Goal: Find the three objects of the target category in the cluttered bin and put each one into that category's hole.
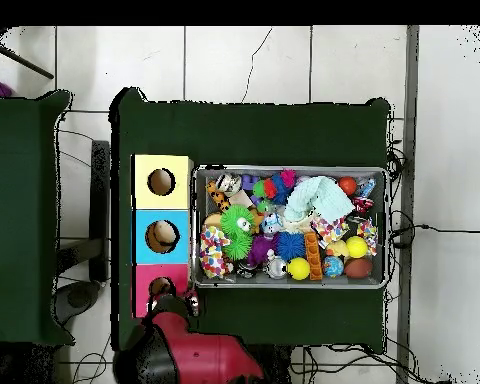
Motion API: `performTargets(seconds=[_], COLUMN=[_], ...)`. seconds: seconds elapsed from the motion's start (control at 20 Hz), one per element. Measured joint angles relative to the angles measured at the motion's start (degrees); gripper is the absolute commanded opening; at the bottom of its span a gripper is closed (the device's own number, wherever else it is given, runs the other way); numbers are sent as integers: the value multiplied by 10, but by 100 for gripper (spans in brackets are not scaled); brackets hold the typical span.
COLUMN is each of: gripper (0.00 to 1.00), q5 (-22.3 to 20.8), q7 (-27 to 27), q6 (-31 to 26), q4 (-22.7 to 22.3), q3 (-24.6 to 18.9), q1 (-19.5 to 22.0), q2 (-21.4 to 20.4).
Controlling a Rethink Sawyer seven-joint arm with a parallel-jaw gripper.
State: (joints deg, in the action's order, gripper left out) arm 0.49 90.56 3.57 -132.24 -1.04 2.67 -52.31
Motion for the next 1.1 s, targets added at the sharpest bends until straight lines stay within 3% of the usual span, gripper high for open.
performTargets(seconds=[0.25,0.45,1.1], gripper=[100,100,100], q5=[-51,-82,-135], q7=[0,0,0], q6=[48,74,99], q4=[0,0,1], q3=[-14,-15,-16], q1=[75,108,126], q2=[36,67,160])
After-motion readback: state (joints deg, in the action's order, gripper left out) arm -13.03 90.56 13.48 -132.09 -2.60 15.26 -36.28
